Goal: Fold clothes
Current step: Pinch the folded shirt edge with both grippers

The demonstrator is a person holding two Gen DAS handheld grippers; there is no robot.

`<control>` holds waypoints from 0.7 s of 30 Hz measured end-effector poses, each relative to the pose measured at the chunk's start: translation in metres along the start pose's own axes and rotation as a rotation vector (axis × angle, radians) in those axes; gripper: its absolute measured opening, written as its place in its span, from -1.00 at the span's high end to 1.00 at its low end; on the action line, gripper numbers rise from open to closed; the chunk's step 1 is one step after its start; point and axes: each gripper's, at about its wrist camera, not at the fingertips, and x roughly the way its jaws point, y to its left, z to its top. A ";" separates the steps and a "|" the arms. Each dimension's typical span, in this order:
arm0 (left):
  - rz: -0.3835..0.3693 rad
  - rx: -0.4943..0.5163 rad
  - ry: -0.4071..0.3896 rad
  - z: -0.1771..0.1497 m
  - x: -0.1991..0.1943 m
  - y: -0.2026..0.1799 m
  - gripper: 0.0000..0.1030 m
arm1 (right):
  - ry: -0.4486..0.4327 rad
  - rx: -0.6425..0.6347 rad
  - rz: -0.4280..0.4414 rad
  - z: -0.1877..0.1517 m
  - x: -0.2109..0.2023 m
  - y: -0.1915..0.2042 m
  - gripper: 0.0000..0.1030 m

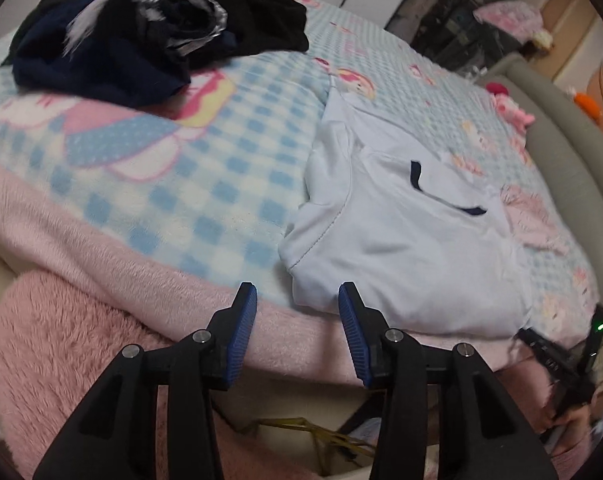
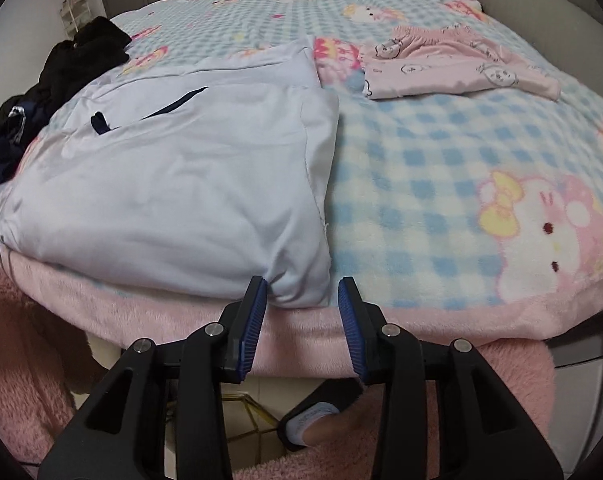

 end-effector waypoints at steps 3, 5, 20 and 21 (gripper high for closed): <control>-0.008 -0.045 0.028 0.002 0.013 0.006 0.13 | 0.022 -0.012 0.014 -0.007 0.009 -0.002 0.36; -0.041 -0.048 0.017 0.006 0.015 0.005 0.13 | 0.024 0.027 0.067 -0.008 0.011 -0.008 0.46; -0.087 0.024 -0.057 0.017 0.011 -0.015 0.70 | -0.102 -0.016 0.100 0.001 -0.002 0.000 0.88; -0.068 0.035 -0.058 0.016 0.011 -0.016 0.70 | -0.114 -0.030 0.079 0.002 -0.004 0.001 0.89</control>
